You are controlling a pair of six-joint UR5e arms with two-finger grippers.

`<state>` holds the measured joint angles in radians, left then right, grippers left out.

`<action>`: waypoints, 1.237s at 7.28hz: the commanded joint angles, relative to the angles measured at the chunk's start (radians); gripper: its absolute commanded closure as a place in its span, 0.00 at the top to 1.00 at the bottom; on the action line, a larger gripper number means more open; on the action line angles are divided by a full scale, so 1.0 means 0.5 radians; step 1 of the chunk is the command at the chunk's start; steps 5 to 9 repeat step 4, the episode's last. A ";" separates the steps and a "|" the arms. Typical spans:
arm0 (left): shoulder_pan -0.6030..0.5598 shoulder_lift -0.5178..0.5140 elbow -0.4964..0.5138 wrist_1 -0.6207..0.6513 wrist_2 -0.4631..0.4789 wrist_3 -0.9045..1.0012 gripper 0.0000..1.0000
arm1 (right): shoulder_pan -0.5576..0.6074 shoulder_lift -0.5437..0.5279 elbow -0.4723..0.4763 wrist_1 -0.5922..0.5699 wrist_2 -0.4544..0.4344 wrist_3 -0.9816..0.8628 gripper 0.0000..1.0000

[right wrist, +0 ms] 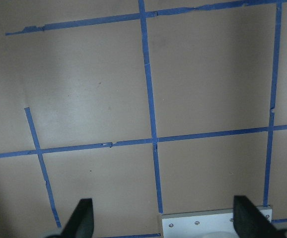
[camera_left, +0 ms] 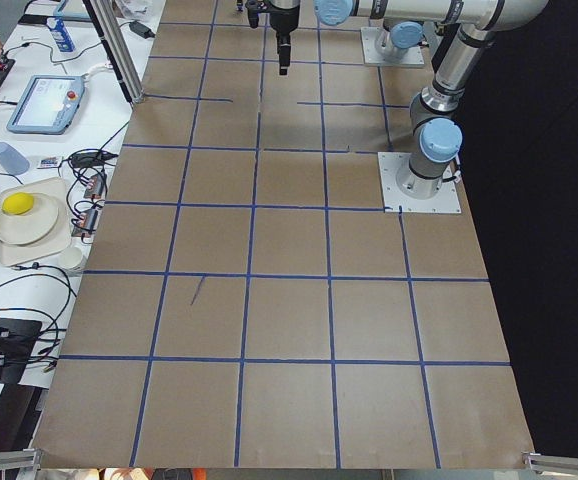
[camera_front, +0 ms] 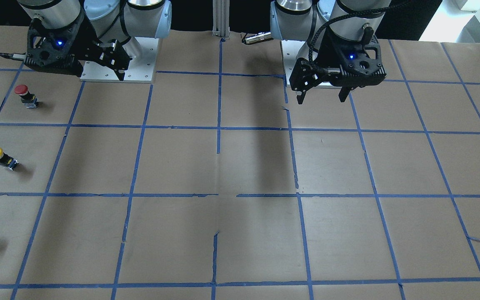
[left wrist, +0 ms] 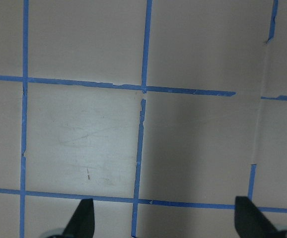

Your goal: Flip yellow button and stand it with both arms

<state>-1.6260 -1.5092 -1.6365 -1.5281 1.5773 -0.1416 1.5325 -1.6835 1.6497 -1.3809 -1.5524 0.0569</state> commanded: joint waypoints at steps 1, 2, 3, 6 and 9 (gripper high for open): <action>0.000 -0.001 0.006 -0.003 -0.004 0.001 1.00 | 0.000 -0.023 -0.001 0.004 -0.027 0.000 1.00; 0.003 -0.004 0.015 -0.003 -0.004 -0.002 1.00 | 0.000 -0.035 -0.001 0.001 -0.018 0.000 1.00; 0.003 -0.004 0.015 -0.003 -0.001 0.001 1.00 | 0.000 -0.035 -0.001 0.004 -0.030 -0.003 1.00; 0.003 -0.004 0.015 -0.003 -0.001 0.001 1.00 | 0.000 -0.035 0.002 0.001 -0.028 -0.003 1.00; 0.003 -0.004 0.015 -0.003 -0.001 0.001 1.00 | 0.000 -0.035 0.002 0.001 -0.028 -0.003 1.00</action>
